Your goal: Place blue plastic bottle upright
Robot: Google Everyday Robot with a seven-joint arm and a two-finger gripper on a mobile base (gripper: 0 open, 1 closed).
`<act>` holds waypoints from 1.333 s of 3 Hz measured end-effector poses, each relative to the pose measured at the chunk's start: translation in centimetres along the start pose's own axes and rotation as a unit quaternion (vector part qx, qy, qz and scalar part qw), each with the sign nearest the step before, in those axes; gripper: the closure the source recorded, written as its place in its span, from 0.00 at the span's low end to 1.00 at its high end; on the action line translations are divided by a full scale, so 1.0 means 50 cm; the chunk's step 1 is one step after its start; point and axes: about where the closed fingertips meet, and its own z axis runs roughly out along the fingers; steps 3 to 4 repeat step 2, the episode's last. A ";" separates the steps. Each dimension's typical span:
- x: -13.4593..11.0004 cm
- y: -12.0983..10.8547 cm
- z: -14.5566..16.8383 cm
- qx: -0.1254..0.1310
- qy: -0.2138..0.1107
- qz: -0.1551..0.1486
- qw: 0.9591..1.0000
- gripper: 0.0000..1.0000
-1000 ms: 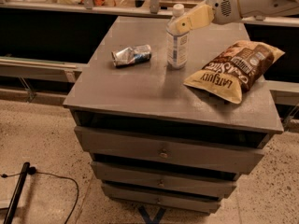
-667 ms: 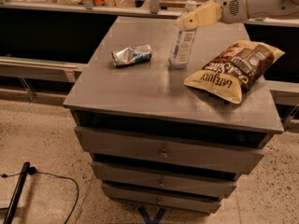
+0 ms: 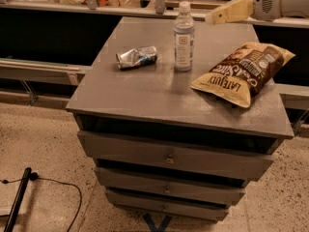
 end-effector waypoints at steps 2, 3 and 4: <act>0.008 -0.045 -0.034 0.037 0.003 -0.009 0.999 0.00; 0.008 -0.045 -0.034 0.037 0.003 -0.009 0.999 0.00; 0.008 -0.045 -0.034 0.037 0.003 -0.009 0.999 0.00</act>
Offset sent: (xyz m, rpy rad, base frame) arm 0.0047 -0.0268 0.0025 -0.0324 -0.0260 -0.0586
